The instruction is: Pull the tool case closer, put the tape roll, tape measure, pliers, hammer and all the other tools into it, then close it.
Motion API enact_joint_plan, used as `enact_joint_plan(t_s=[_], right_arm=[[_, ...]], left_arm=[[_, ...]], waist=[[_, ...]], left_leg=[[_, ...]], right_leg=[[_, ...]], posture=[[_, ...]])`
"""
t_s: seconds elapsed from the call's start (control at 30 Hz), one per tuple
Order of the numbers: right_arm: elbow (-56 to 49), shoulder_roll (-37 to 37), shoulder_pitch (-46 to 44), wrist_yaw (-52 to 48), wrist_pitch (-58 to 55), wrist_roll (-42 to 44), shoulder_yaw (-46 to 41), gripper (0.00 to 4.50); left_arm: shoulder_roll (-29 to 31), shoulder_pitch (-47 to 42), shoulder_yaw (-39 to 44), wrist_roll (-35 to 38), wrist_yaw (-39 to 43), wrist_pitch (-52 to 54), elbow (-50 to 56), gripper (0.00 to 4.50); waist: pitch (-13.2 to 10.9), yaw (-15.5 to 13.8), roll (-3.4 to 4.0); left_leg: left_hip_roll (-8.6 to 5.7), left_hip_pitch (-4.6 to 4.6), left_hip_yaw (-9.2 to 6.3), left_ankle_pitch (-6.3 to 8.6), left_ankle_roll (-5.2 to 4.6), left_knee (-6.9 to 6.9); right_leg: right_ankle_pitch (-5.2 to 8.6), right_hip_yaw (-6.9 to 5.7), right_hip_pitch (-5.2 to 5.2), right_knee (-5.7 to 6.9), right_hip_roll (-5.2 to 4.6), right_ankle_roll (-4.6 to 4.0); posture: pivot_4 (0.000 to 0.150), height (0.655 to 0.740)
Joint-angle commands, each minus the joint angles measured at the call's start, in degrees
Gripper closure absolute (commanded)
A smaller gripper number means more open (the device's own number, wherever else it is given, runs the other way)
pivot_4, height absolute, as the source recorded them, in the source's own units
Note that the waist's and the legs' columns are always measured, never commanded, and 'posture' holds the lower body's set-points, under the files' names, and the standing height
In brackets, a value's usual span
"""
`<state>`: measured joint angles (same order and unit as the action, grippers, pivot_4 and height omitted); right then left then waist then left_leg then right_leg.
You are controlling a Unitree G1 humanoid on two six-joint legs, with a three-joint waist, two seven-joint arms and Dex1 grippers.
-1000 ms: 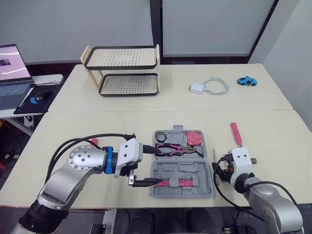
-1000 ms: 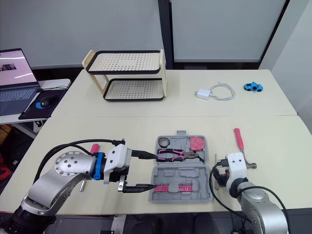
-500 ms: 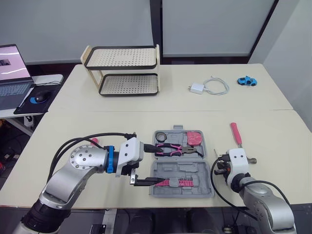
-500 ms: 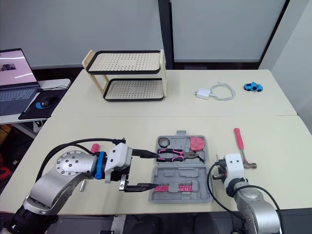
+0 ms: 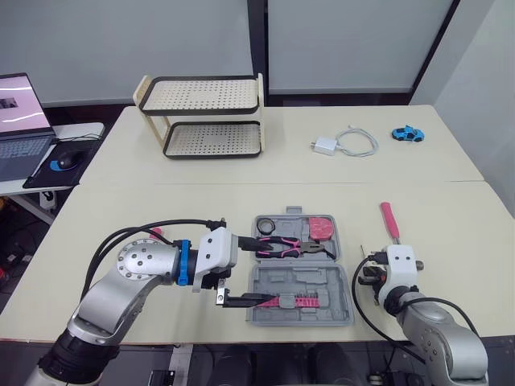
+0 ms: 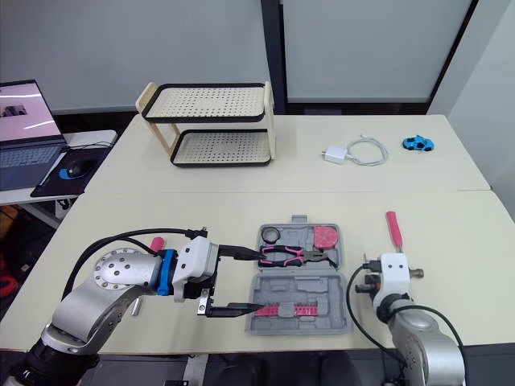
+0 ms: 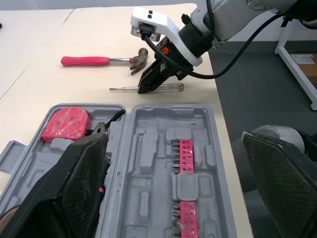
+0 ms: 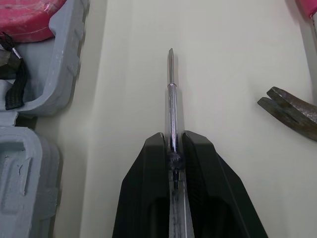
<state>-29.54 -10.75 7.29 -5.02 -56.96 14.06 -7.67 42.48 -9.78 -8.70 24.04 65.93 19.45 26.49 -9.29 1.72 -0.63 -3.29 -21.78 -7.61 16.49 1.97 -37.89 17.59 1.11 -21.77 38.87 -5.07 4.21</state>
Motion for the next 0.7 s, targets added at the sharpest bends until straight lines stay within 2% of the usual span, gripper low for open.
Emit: enact_joint_plan(t_s=[0.03,0.07,0.27,0.47,0.67,0.7], right_arm=[[-1.08,0.62,-0.29,0.24,-0.75,0.48,-0.35,4.34],[-1.18,0.91,-0.25,0.53,-0.72,0.53,-0.58,4.34],[-4.49,1.31,-0.02,0.56,-2.34,2.14,-3.03,2.19],[-12.43,-0.11,0.49,-1.52,-8.11,6.14,-7.34,0.02],[-14.83,-5.45,0.31,-6.19,-11.90,9.73,-9.15,0.02],[-15.66,-9.99,0.66,-8.76,-10.41,9.14,-7.07,0.02]], left_arm=[[0.17,0.07,-0.55,-0.23,0.35,-1.24,1.04,0.00],[0.22,0.13,-0.54,-0.31,0.36,-1.32,1.01,0.00],[0.30,0.38,-0.45,-0.60,0.34,-1.72,0.78,0.00],[0.39,0.80,-0.25,-0.76,0.21,-2.15,0.53,0.00],[0.30,1.12,-0.22,-0.86,0.23,-2.48,0.24,0.00],[0.27,1.09,-0.19,-0.81,0.27,-2.52,0.18,0.00]], waist=[[0.00,0.01,0.00],[0.00,0.01,0.00],[0.00,-0.02,0.00],[0.00,-0.01,0.01],[0.00,-0.01,0.01],[0.00,-0.01,0.01]], left_leg=[[0.00,0.00,0.00,0.00,0.00,0.00],[0.00,0.00,0.00,0.00,0.00,0.00],[0.00,0.00,0.00,0.00,0.00,0.00],[0.01,0.00,-0.01,0.00,0.00,0.00],[0.00,0.00,0.01,0.00,0.00,0.00],[0.00,0.00,0.00,0.00,0.00,0.00]], right_leg=[[0.00,0.00,0.00,0.00,0.00,0.00],[0.00,0.00,0.00,0.00,0.00,0.00],[0.00,0.01,0.00,0.00,0.00,0.00],[0.00,0.00,-0.01,0.01,0.00,0.00],[0.00,0.00,0.01,0.00,0.00,0.00],[0.00,-0.01,0.01,0.00,0.01,0.00]], posture=[[0.150,0.7400],[0.150,0.7400],[0.150,0.7400],[0.150,0.7400],[0.150,0.7400],[0.150,0.7400]])
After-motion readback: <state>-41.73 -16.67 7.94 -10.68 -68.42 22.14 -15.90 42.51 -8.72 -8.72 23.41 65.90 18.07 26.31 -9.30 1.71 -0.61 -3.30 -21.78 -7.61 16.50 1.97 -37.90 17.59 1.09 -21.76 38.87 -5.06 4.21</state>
